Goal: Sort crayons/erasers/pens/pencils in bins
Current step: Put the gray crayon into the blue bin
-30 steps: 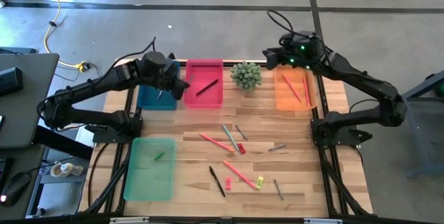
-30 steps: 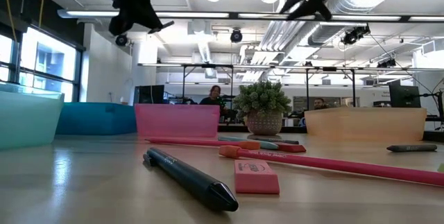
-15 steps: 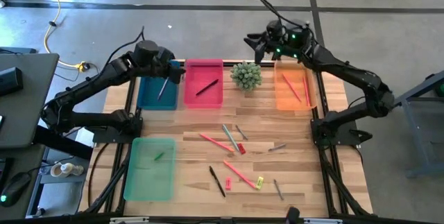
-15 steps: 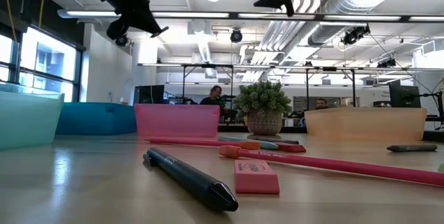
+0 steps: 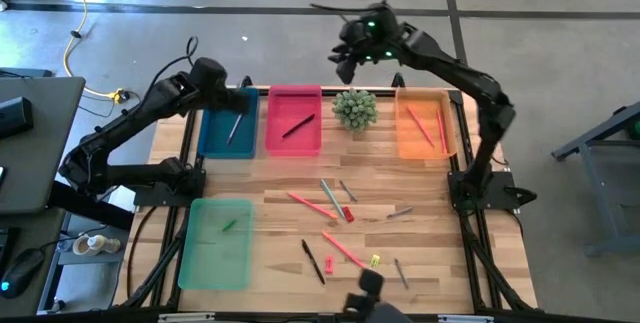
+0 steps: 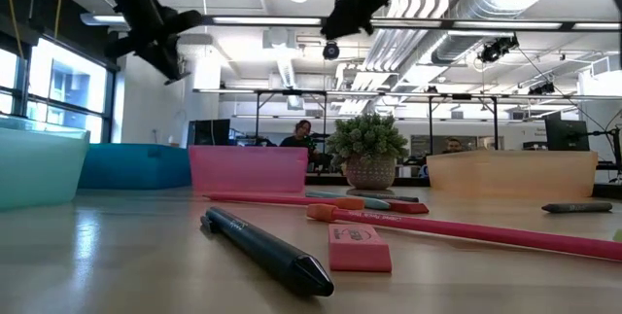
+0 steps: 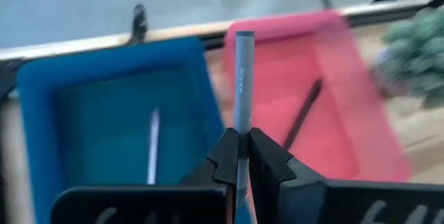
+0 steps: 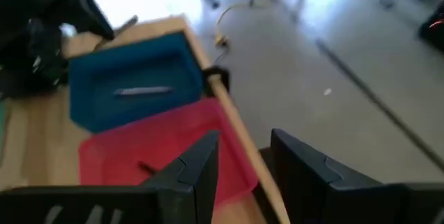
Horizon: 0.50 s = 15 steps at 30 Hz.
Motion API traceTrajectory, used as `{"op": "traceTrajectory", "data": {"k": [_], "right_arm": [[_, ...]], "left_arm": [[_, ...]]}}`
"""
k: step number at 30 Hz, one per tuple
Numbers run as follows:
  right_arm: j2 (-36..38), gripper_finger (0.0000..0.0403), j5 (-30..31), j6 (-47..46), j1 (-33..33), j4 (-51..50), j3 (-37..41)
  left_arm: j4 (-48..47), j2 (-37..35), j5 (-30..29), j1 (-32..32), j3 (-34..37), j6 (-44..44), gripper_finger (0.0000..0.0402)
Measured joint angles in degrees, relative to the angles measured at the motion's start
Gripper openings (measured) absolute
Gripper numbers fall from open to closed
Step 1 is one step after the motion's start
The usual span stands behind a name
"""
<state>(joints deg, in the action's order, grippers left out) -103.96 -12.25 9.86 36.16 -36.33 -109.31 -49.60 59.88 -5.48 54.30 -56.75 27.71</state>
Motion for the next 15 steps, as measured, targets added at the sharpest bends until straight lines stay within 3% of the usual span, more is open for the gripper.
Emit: {"op": "traceTrajectory", "data": {"k": [9, 15], "right_arm": [[-13.7, 0.0124, -2.0, 4.0, -3.9, -7.4, -13.2], [-19.8, 0.0124, -2.0, 5.7, -6.5, -8.9, -16.4]], "left_arm": [[-4.5, 0.5, 0.0, 1.5, 0.0, -3.3, 0.0003], [-6.4, 2.9, 0.1, 1.6, 0.0, -4.0, 0.0003]]}}
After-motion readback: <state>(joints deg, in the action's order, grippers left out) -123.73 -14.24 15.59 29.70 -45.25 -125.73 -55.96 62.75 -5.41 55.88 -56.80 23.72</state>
